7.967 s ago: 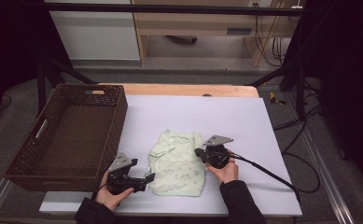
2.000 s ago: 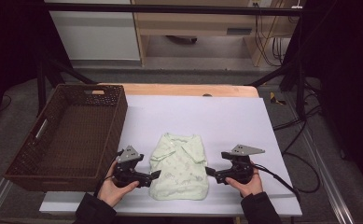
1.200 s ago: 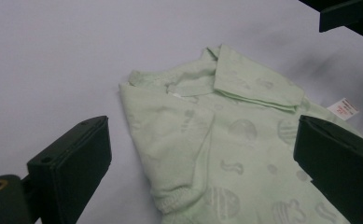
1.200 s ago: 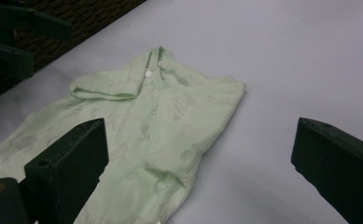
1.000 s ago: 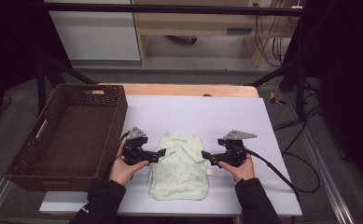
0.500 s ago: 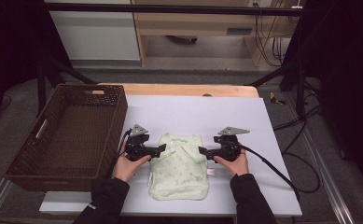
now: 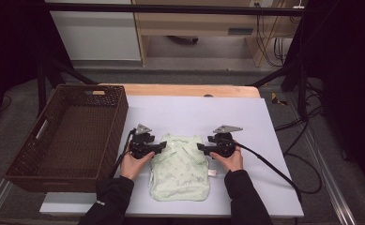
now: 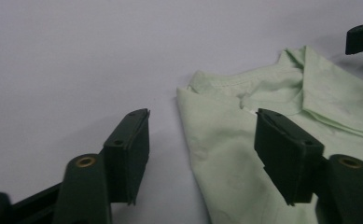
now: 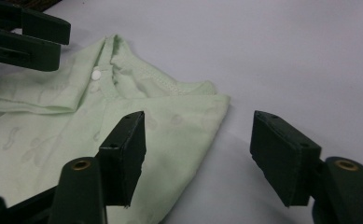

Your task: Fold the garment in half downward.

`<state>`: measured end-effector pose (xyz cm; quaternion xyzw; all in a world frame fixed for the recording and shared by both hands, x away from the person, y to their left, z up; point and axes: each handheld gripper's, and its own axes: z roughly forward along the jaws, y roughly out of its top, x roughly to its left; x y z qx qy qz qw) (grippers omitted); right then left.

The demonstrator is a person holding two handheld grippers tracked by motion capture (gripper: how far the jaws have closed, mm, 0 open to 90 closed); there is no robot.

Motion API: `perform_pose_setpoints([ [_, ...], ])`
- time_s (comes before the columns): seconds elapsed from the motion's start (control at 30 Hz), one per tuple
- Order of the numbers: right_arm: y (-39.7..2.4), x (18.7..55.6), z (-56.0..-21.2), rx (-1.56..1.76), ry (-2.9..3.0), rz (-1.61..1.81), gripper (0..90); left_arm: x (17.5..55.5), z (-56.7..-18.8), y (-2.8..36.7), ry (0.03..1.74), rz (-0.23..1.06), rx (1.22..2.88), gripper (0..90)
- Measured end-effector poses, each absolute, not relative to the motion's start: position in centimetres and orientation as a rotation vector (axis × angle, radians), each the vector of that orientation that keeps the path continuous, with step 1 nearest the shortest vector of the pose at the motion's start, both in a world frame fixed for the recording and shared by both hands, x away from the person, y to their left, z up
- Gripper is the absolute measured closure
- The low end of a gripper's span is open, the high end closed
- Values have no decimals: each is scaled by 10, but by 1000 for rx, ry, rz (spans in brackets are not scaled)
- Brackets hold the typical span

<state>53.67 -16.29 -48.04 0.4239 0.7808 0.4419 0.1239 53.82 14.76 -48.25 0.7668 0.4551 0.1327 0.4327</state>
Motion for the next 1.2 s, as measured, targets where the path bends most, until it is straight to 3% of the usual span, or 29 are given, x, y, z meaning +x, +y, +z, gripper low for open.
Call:
perform_pose_setpoints([
  [0.27,-157,542,-487,1203,2292,1254,511,540,-486,142,1136,327,1925,535],
  [0.6,-154,545,-488,1193,2318,1236,679,541,-486,135,1141,341,1939,651],
  [0.9,-151,545,-489,1215,2317,1229,851,543,-484,132,1172,315,1955,842],
  [1.2,-152,542,-485,1212,2325,1237,884,542,-481,134,1164,314,1942,871],
])
